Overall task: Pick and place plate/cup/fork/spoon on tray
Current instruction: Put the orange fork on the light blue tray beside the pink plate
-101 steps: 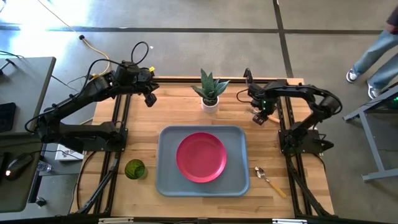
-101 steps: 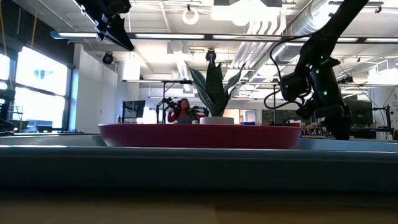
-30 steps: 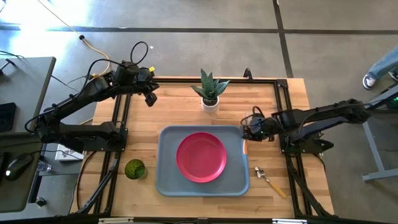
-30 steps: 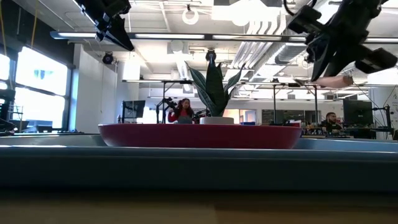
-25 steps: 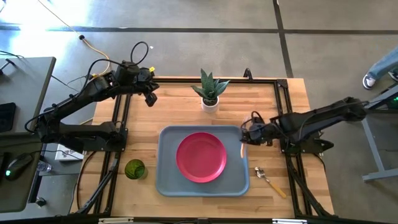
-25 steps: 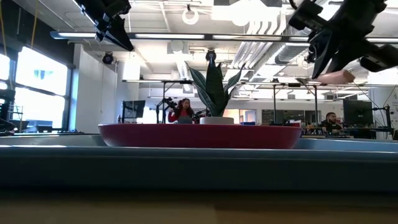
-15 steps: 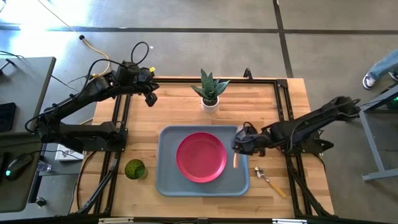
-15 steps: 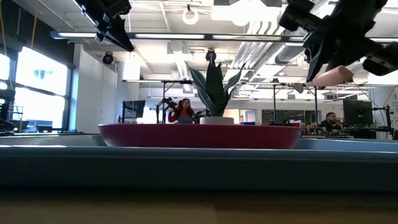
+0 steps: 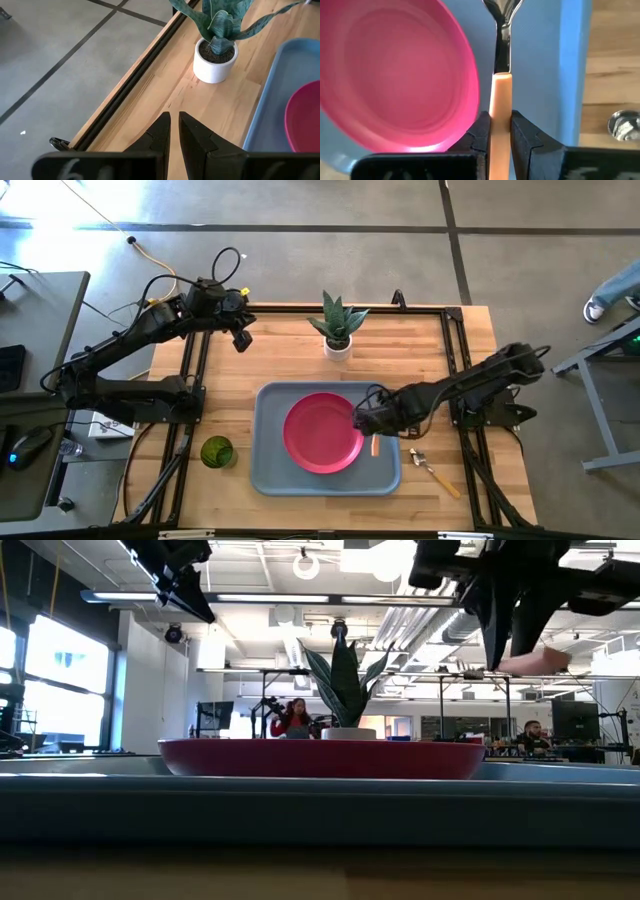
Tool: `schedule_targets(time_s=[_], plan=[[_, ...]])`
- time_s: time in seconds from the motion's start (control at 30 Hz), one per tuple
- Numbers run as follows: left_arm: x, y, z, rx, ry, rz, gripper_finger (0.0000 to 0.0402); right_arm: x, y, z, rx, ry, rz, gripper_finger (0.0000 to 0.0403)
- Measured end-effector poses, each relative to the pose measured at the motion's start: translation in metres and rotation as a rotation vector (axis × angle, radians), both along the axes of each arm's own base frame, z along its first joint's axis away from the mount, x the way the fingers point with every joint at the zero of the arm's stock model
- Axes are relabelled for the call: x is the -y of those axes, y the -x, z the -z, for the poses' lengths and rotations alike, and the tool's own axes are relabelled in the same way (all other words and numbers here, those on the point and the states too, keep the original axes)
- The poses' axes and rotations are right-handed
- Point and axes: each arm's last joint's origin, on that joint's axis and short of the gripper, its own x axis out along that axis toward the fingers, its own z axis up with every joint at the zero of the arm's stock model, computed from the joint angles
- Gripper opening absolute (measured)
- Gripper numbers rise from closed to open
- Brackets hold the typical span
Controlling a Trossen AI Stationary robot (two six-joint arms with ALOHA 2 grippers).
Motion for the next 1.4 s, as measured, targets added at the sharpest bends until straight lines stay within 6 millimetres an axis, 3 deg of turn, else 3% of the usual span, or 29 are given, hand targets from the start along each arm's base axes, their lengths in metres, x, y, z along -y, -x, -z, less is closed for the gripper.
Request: schedule_targets(time_s=[0.43, 0.93, 1.4], plan=[[0.0, 0.0, 0.0, -0.005, -0.006, 0.006, 0.003, -0.013, -0.027, 0.047, -0.149, -0.053, -0.026, 0.0026], [0.0, 0.0, 0.0, -0.004, -0.006, 0.007, 0.003, -0.017, -0.037, 0.072, -0.19, -0.064, -0.065, 0.0027], [0.0, 0.0, 0.0, -0.004, -0.006, 0.007, 0.003, -0.018, -0.036, 0.079, -0.224, -0.092, -0.075, 0.0027]])
